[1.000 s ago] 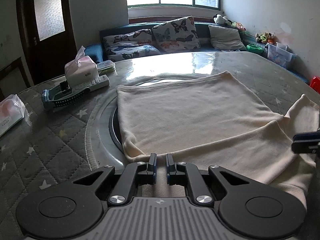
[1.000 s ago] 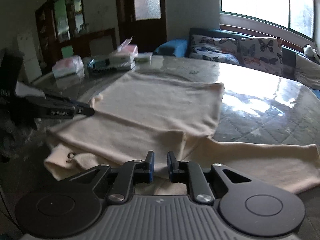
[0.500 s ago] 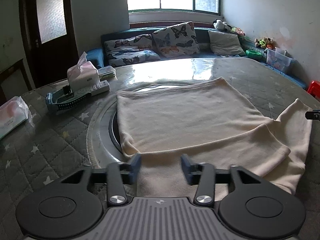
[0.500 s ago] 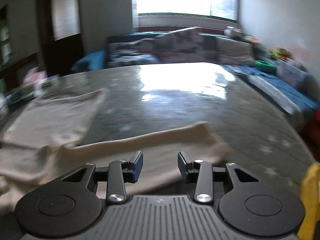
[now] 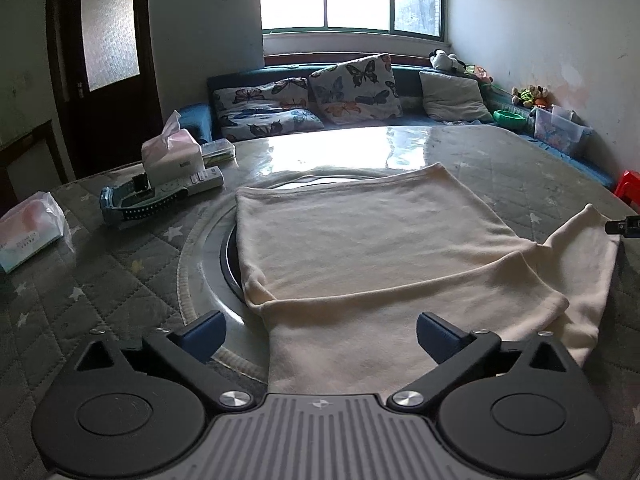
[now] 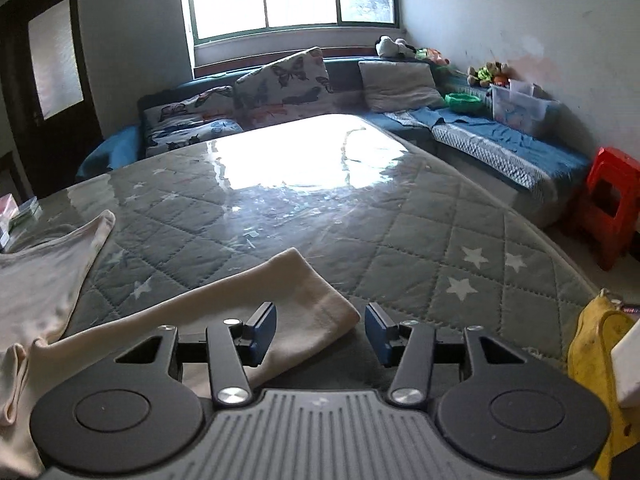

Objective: Fold clothes

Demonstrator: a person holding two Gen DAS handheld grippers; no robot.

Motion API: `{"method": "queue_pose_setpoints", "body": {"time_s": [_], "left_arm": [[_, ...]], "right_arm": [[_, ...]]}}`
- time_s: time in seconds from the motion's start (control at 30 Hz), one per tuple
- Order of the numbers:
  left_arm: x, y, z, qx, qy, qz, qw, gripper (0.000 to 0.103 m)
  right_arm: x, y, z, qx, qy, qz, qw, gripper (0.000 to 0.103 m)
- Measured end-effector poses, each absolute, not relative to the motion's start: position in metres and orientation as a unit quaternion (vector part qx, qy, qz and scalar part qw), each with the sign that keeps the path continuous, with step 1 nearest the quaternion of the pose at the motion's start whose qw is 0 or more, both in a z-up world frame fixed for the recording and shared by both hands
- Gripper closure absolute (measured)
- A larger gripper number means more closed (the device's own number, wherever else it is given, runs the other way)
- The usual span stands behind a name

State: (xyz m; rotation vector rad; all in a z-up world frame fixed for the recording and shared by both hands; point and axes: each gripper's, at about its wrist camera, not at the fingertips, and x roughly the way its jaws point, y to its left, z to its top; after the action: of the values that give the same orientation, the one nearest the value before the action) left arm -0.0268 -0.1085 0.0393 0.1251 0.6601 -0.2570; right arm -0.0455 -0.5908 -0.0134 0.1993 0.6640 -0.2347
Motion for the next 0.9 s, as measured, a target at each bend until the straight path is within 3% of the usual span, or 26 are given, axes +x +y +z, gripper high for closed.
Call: {"method": "queue_pose_setpoints", "body": {"time_s": [0.2, 0.3, 0.37, 0.47, 0.9], "left_arm": [[-0.031, -0.112, 0.038, 0.07, 0.323, -0.129, 0.935, 0.0], [-0.032, -0.112, 0.037, 0.068, 0.326, -0.129, 0.934, 0.0], [-0.034, -0.112, 0.037, 0.066, 0.326, -0.129, 0.934, 0.0], [-0.035, -0.113, 0.037, 0.066, 0.327, -0.129, 0.934, 0.0], [-0.045, -0.113, 0.039, 0.068, 0.316, -0.134, 0.937, 0.0]], "right_arm": [[-0.045, -0.593, -0.018, 0.104, 0.32, -0.109, 0.935, 0.056], [-0.045, -0.592, -0.018, 0.101, 0.319, -0.113, 0.935, 0.065], [-0.047, -0.594, -0.018, 0.105, 0.319, -0.111, 0.935, 0.082], [-0.051, -0.596, -0.016, 0.113, 0.319, -0.107, 0.935, 0.09], [-0.082, -0.552, 0.04, 0.139, 0.276, 0.012, 0.951, 0.093]]}}
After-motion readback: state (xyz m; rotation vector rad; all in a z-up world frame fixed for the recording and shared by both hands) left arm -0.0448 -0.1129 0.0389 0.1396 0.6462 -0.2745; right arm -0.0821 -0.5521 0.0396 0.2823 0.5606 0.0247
